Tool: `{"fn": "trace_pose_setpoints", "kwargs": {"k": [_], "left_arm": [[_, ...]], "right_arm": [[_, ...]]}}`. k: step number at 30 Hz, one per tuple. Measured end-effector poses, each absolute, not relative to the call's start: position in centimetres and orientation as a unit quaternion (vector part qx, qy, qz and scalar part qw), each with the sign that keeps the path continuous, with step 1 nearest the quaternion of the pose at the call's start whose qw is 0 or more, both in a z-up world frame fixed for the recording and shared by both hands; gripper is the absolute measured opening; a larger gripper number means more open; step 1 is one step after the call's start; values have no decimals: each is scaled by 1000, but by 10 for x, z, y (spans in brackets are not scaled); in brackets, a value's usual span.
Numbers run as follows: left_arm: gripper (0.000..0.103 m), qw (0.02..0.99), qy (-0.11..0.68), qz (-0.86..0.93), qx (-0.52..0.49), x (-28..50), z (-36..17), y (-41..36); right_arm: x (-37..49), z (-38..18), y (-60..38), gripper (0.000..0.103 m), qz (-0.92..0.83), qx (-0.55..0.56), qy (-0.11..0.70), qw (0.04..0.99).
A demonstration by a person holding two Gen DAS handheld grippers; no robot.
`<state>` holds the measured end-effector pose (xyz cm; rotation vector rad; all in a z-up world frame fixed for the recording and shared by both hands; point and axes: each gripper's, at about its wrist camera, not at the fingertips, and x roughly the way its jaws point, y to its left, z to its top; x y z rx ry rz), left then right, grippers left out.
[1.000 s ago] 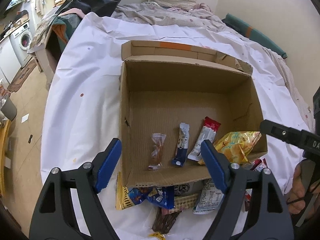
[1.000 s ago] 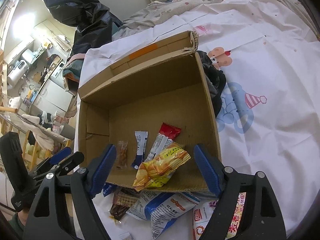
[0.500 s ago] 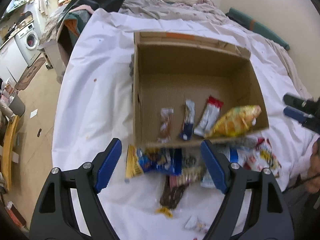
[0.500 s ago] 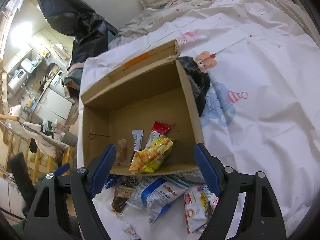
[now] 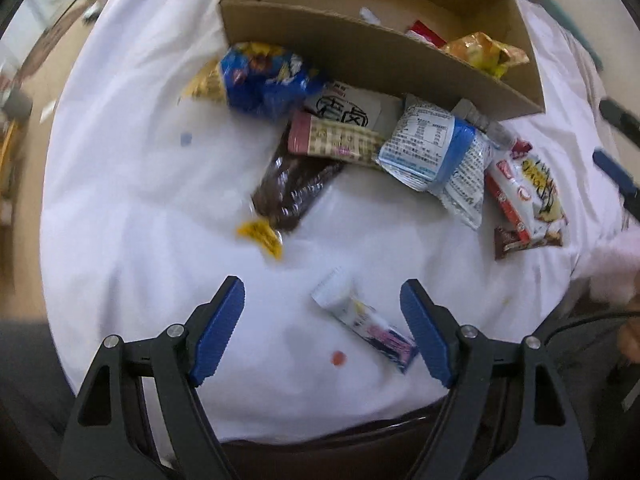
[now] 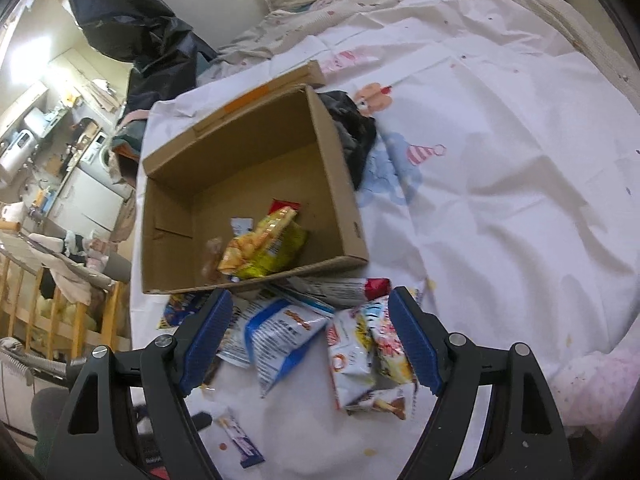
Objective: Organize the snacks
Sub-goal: 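Withdraw the left tool and grasp a white-and-pink bar from the table, then grasp the red-and-white snack bag with the right tool while the left tool holds its bar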
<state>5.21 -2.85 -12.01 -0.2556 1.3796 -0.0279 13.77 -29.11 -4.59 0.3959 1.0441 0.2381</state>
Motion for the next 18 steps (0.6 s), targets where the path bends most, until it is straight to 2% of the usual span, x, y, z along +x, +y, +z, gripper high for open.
{"fn": "trace_pose_setpoints", "kwargs": {"k": [3,8,9,12,18], "left_arm": [[76,758,640,4,-126,41,-127,-42],[53,737,667,-6,-110,29,-152,-74],[47,742,663,-6,-98,28,-154,-80],[14,748,658,-12,-84,27,-154,-88],[14,747,661,-43,-44,44,-146,-93]], "right_arm": [[138,-48,-302,83,99,207,493,839],[138,-51,-319,83,80,237,492,834],[138,-51,-321,83,79,239,492,833],[137,-53,-323,83,77,240,495,831],[139,-57,-328,83,70,250,505,823]]}}
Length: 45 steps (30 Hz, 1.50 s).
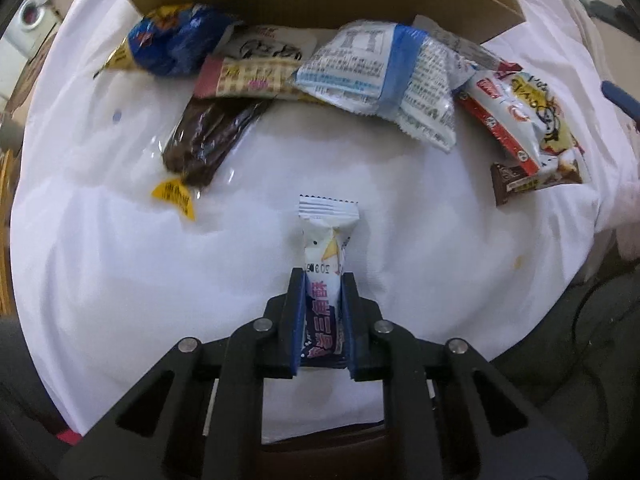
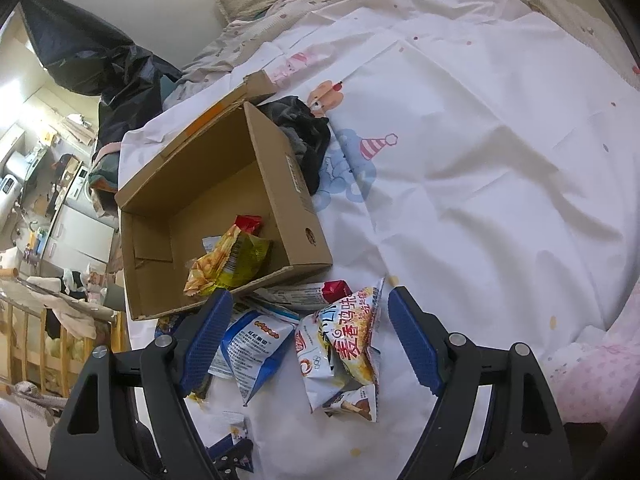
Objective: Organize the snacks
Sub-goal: 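Grasp the red-and-white snack bag with the right tool while the left tool holds its bar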
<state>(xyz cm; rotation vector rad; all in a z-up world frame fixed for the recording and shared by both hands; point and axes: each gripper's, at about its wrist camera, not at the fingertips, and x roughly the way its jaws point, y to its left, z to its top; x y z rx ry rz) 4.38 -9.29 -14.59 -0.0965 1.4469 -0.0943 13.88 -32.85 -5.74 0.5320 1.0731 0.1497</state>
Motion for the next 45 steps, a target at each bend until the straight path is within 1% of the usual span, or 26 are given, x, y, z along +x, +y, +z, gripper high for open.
{"fn": "trace_pose_setpoints", "kwargs": {"k": [4,9,12,16,20,21,24,26,27,28,31,37,43,45], "left_arm": [[14,760,645,-59,-56,60,-119,-83],[14,789,609,-70,-39,88,-68,-60],[14,798,597,-67,-34,104,-51,-45],[14,808,586,-57,-31,119,-45,-18],[14,799,594,-47,-81,126,-63,10],[14,796,595,-48,-98,126,-66,15],[14,808,578,-47,-103,123,-63,17],[14,814,570,-49,-100,123,-59,16],[14,817,566,-49,-98,123,-58,16],[14,818,564,-48,-97,124,-58,16],[14,821,562,-46,-93,123,-57,15],[14,827,555,-46,-84,121,-56,13],[14,829,552,-43,-79,122,-58,9],[14,830,551,-42,-77,123,-58,8]], "right_arm": [[141,-66,-327,83,61,243,526,813],[147,-99,-317,83,52,214,596,772],[151,-113,-313,83,57,221,615,755],[156,-131,-311,83,45,219,639,736],[161,-145,-310,83,50,234,655,717],[162,-149,-310,81,54,245,660,708],[163,-157,-307,62,59,242,668,701],[164,-153,-304,53,66,233,662,709],[164,-148,-303,45,71,229,656,716],[164,-144,-302,42,75,228,652,720],[158,-133,-304,40,92,240,639,725],[141,-97,-317,39,112,262,590,755],[141,-91,-326,39,114,289,573,759],[136,-84,-329,39,115,288,556,772]]}}
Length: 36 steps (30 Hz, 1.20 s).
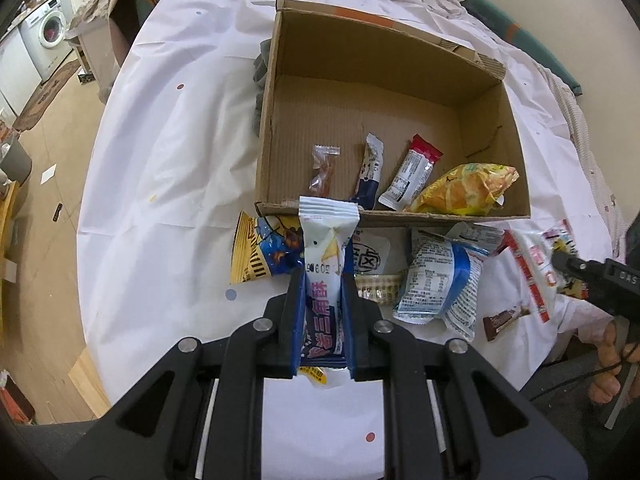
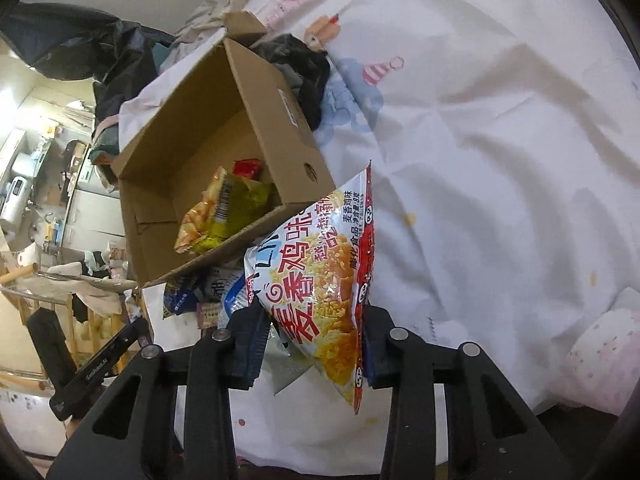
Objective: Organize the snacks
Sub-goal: 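Grasp the red-and-white snack bag with the right tool while the left tool holds its bar, then lower both held snacks into the box and open both tools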
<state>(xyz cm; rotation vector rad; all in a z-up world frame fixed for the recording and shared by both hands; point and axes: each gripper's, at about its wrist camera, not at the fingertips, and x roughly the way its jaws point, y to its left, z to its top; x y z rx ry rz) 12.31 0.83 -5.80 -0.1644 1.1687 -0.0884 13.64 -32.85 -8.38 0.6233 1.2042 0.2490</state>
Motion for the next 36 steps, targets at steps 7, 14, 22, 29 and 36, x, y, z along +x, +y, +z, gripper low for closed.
{"fn": "trace_pose_setpoints", "kwargs": {"k": [7,14,22,29,36], "left_arm": [[14,849,524,-44,-56,117,-46,4],[14,855,515,-42,-55,114,-41,8],[14,858,507,-50,-68,111,-33,10],[14,863,496,-56,-74,116,-23,9],[14,868,488,-71,-50,146,-3,4]], "right_arm": [[121,-28,-336,39,180,318,420,831],[131,-33,-319,39,184,310,434,826],[151,-52,-273,39,181,248,493,814],[186,-66,-249,39,182,216,530,800],[223,-65,-241,39,197,216,522,801]]}}
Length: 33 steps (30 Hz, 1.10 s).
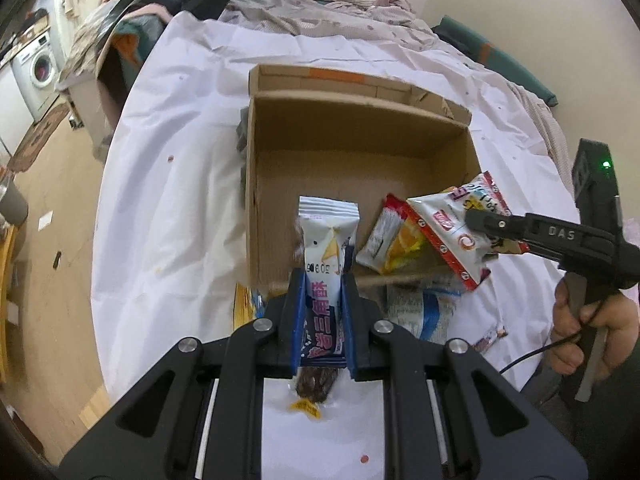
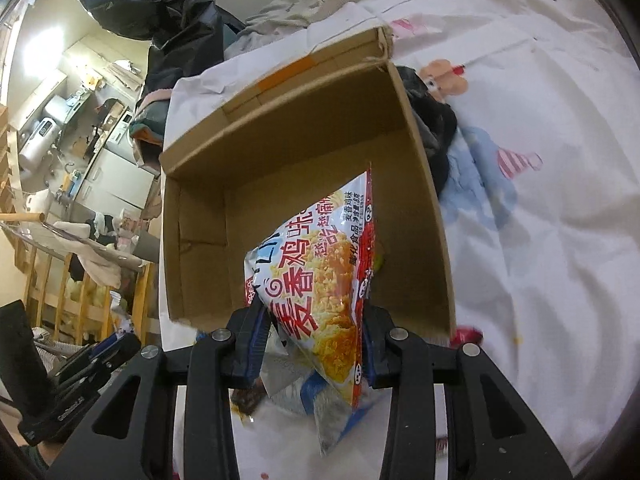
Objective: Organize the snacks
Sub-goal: 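Lower both held snacks into the box and open both tools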
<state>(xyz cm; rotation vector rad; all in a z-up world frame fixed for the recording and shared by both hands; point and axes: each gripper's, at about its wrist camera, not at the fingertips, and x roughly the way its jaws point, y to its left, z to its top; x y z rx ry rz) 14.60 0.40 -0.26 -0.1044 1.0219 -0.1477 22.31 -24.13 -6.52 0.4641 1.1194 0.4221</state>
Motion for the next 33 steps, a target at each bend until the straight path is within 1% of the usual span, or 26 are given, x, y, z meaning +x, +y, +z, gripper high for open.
{"fn": "trace_pose_setpoints", "kwargs": {"k": [7,11,14,21,23,28,33], "left_arm": [[14,878,472,-58,-52,196,4,-4],[14,886,458,-53,-54,216,-6,-11],[14,889,449,-64,-56,221,-14,-14],[14,896,439,-59,-37,225,-22,-12],[14,892,447,-56,-48,226,-25,-7],[14,888,451,-58,-60,227,-28,-4],[14,885,458,-64,-54,228,-32,-9]], "right_arm": [[256,-68,-232,39,199,223,501,812],[268,-78,-231,39,179,209,504,819],[271,-78,-234,39,169,214,498,823],[267,-50,-255,39,177,253,450,838],[267,-48,-261,39,171,260,445,839],[269,-55,-265,39,163,274,460,829],[269,-61,-251,39,175,255,474,825]]}}
